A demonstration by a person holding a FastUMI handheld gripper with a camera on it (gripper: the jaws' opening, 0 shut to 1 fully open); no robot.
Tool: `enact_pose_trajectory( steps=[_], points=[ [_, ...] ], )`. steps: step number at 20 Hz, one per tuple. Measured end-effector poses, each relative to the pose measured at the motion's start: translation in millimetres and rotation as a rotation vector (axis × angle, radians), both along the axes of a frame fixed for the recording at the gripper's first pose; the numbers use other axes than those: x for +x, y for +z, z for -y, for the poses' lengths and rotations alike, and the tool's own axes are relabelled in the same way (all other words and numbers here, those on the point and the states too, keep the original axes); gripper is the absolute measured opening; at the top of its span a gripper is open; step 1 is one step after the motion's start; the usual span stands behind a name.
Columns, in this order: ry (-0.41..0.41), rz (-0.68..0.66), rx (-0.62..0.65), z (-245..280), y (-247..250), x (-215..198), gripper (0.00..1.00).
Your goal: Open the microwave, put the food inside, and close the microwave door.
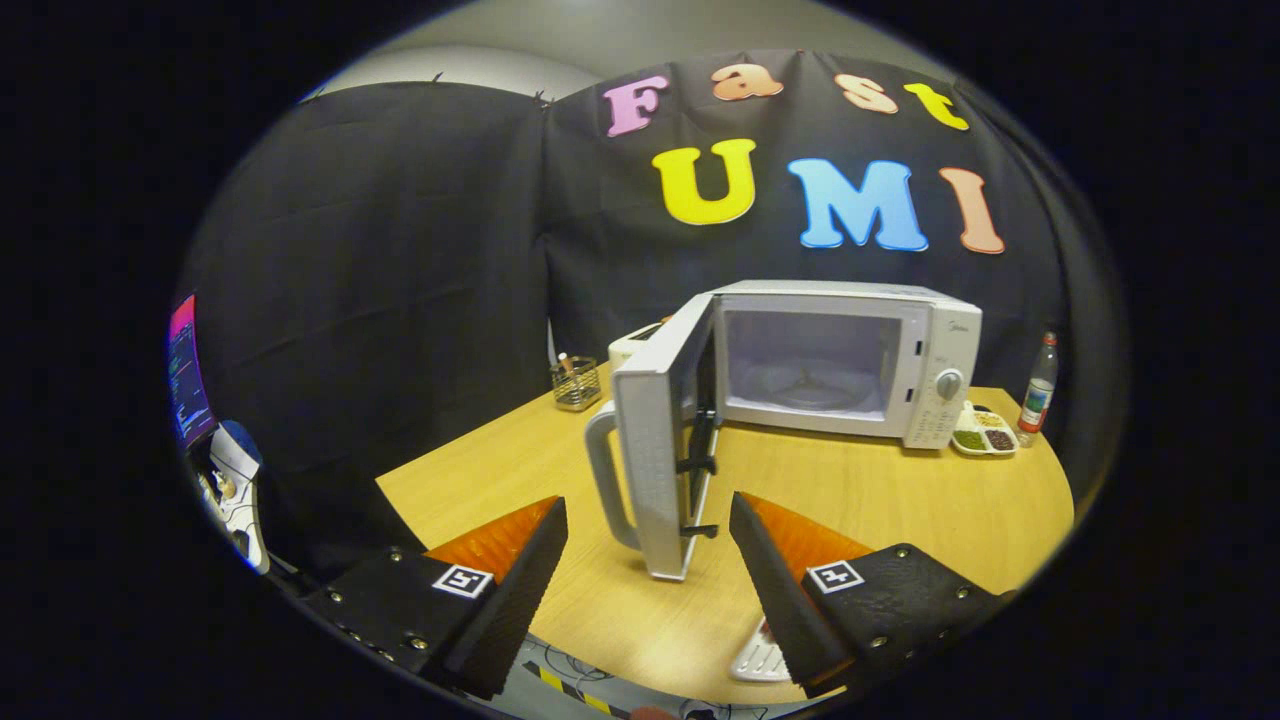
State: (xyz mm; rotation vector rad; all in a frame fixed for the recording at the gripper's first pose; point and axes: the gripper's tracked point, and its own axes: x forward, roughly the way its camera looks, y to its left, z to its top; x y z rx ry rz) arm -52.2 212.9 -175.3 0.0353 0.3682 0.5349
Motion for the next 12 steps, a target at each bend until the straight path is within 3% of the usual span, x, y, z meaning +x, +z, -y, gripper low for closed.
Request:
enact_pose_trajectory(
  steps=[12],
  points=[
    [-0.327, -0.14, 0.024, 135.5, -54.3, 30.4, 0.99]
  ],
)
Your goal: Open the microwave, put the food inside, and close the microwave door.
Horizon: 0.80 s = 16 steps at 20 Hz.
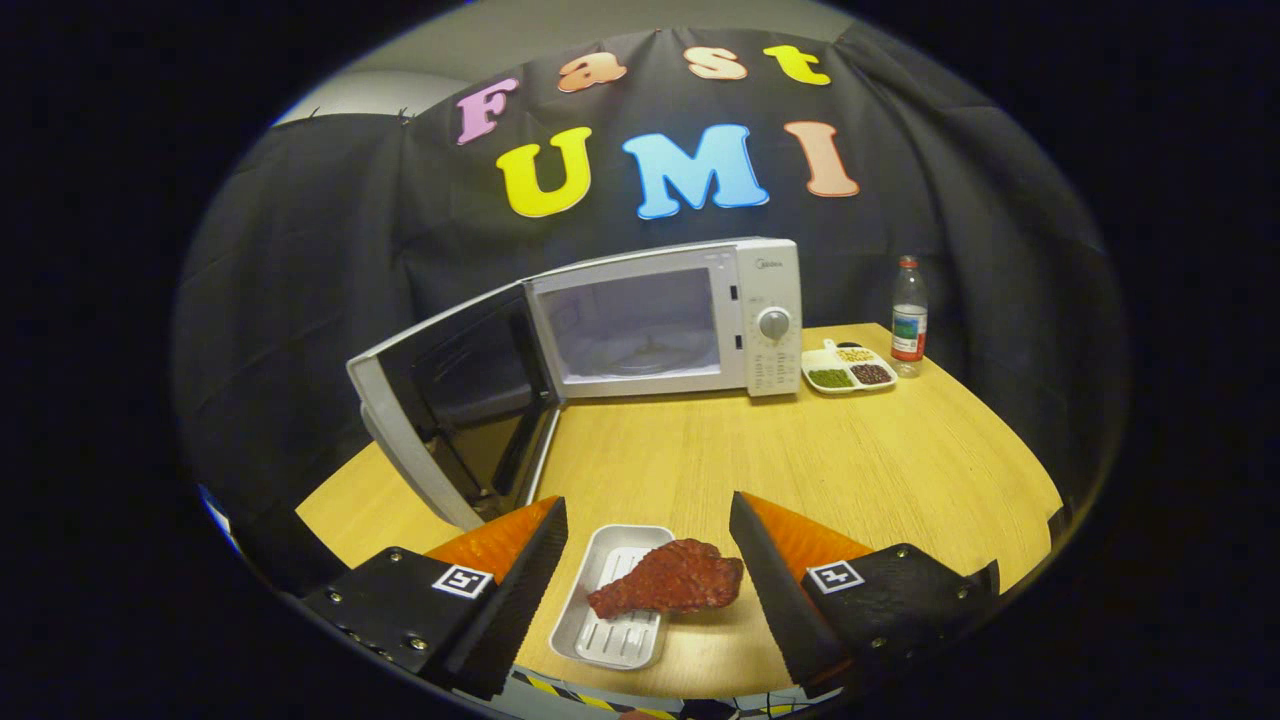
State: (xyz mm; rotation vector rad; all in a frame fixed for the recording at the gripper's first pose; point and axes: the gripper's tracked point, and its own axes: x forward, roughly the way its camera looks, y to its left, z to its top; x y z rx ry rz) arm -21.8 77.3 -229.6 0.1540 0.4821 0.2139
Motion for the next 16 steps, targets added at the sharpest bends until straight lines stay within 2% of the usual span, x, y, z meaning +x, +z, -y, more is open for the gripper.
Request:
enact_pose_trajectory(
  steps=[4, 7, 12, 14, 16],
  points=[
    [-0.065, -0.106, 0.082, 13.9, -30.0, -1.9, 0.99],
    [-0.069, -0.199, 0.149, 8.6, -52.1, -11.5, 0.99],
    [-0.024, -0.275, 0.17, -7.8, -65.7, -21.4, 0.76],
    [-0.019, -0.306, 0.184, -12.7, -71.3, -20.8, 0.76],
    [-0.041, -0.324, 0.207, -11.3, -72.8, -21.2, 0.44]
  ],
)
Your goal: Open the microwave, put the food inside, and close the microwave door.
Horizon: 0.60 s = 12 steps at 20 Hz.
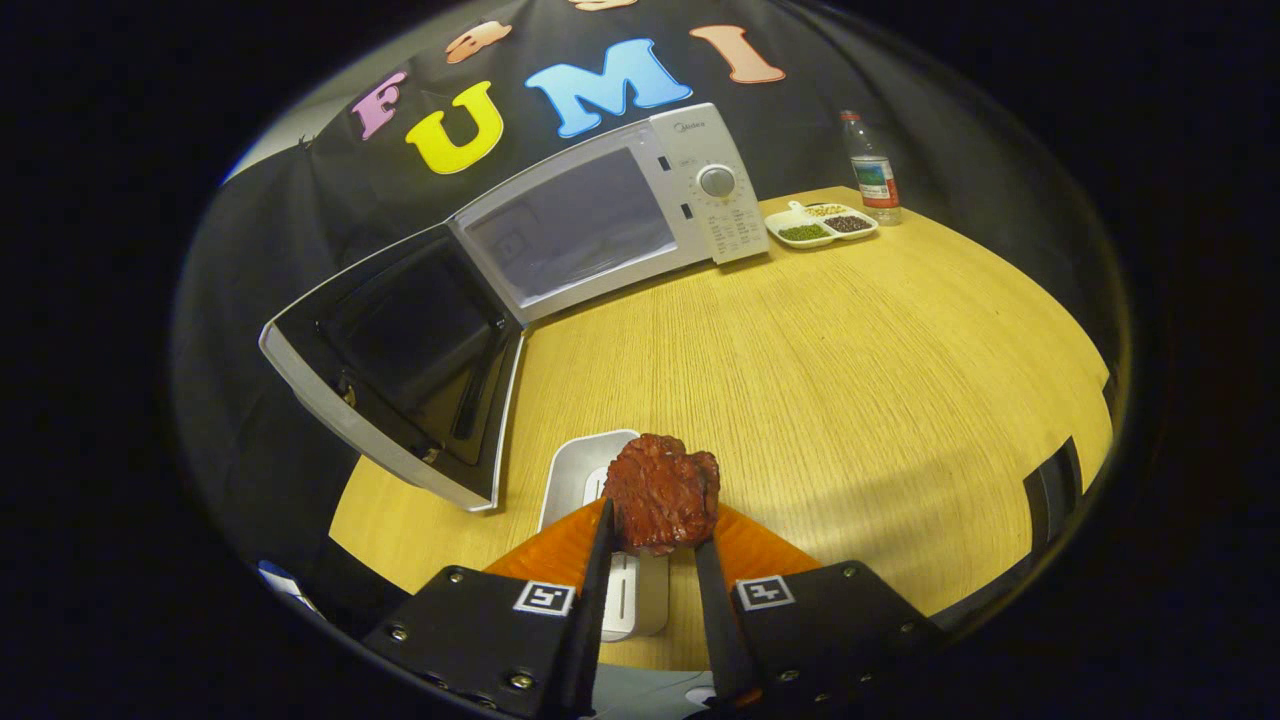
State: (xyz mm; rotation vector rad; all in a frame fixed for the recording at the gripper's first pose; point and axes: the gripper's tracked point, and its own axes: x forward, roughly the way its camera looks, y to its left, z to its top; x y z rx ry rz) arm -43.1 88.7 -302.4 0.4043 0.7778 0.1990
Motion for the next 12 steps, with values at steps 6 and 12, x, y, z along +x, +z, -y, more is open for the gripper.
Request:
enact_pose_trajectory(
  steps=[6, 12],
  points=[
    [-0.03, 0.028, 0.067, -5.7, 22.7, 10.2, 0.08],
    [0.013, 0.062, 0.043, -9.7, 47.2, 14.4, 0.08]
  ],
)
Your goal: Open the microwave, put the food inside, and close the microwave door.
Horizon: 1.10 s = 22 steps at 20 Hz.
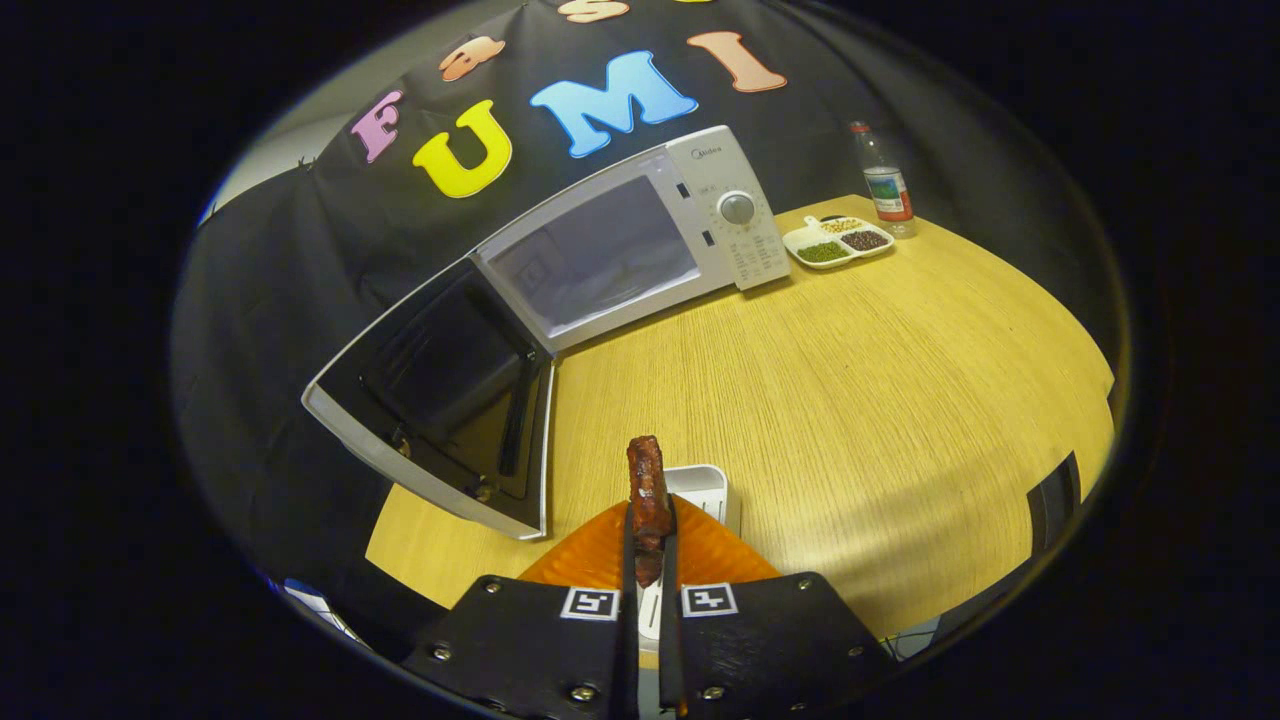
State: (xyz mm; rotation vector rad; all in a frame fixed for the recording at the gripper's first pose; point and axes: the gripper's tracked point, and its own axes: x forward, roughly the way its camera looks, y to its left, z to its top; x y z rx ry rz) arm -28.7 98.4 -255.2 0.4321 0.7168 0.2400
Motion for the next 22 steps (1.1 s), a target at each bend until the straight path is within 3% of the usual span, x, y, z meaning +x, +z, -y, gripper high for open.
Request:
enact_pose_trajectory(
  steps=[12, 22],
  points=[
    [0.016, 0.103, 0.054, 0.2, 69.9, 74.9, 0.08],
    [0.059, 0.136, 0.096, -26.0, 75.0, 159.2, 0.08]
  ],
)
